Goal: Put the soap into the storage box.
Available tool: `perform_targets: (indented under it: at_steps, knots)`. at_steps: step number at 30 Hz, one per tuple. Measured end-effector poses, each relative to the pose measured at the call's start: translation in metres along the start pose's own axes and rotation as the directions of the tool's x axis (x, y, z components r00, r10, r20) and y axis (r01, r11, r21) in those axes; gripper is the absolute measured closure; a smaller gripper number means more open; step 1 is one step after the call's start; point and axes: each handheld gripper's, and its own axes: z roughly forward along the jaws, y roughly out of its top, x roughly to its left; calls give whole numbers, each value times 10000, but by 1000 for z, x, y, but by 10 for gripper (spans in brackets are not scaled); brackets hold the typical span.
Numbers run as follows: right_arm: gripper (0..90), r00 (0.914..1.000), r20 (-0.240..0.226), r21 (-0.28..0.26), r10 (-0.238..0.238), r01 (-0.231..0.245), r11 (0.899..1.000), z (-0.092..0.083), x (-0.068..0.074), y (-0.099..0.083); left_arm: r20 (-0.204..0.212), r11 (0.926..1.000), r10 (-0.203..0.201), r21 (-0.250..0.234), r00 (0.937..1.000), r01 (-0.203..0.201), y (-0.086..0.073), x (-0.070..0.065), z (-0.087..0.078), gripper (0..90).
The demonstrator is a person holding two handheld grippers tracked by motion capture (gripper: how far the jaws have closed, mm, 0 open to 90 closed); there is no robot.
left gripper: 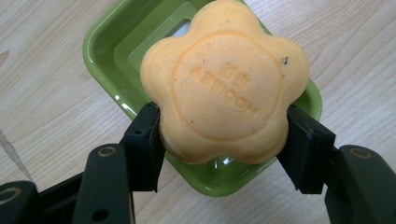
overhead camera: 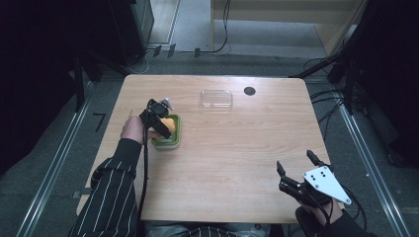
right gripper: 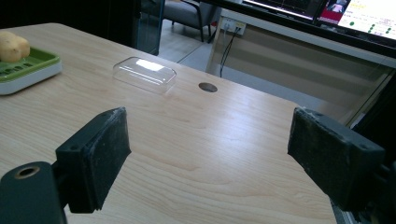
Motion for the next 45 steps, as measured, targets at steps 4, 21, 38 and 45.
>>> perform_targets:
  at_steps: [4,21,38,45]
  knots:
    - [134,10000,4,12,5,-5,10000,0,0,0,-80,9999,110,4,9999,-110,0,0,3,399]
    - [134,10000,23,-29,-15,15,10000,0,0,0,-384,9992,400,78,9985,-397,5,1,14,398]
    - [134,10000,20,-13,-15,15,10000,0,0,0,-671,9969,772,181,9948,-761,6,1,23,397]
    - [134,10000,21,-18,-12,12,10000,0,0,0,-707,9958,903,208,9934,-891,8,1,26,396]
